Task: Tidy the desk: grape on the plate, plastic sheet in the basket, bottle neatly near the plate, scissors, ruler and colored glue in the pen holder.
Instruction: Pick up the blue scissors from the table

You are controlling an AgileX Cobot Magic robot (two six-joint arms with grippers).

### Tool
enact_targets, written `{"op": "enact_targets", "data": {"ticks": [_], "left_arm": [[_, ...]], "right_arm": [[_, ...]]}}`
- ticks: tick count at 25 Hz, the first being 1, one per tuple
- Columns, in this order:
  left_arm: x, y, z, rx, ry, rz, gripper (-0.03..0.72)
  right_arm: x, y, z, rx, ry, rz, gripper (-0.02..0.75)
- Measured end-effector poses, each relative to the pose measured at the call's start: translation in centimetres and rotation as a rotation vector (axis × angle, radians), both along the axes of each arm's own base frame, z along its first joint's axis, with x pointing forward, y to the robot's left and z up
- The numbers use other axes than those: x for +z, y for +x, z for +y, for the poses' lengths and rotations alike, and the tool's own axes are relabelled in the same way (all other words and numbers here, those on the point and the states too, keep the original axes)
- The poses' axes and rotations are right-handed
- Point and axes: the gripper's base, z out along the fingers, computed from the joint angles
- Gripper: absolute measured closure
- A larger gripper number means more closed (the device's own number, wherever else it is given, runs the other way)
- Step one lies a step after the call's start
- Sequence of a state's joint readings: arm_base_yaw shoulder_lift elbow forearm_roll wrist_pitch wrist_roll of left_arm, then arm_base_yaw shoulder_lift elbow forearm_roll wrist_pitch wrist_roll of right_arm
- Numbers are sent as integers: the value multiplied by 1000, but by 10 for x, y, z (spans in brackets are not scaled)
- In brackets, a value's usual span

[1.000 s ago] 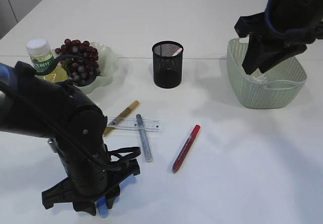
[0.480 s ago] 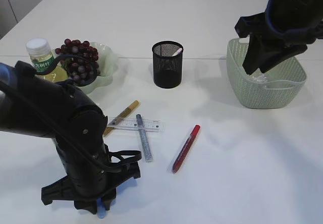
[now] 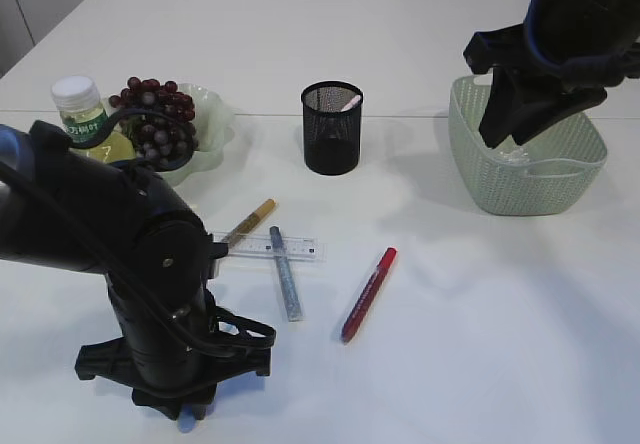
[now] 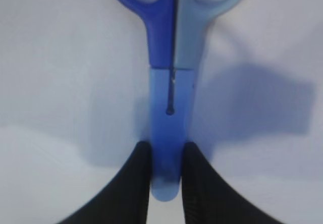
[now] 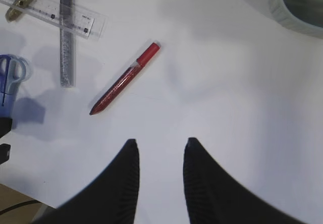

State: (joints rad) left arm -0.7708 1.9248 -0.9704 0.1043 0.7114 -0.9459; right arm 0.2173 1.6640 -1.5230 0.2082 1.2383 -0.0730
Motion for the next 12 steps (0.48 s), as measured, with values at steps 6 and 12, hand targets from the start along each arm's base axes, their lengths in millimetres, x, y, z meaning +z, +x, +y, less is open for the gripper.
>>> {"op": "enact_targets", "data": {"ticks": [6,12], "left_arm": [[0,-2,2,-110,28,26,566],[0,-2,3,-233,36,39,566]], "right_arm": [[0,0,0,-3,1,1,480],[0,0,0,-12,3,3,480]]}}
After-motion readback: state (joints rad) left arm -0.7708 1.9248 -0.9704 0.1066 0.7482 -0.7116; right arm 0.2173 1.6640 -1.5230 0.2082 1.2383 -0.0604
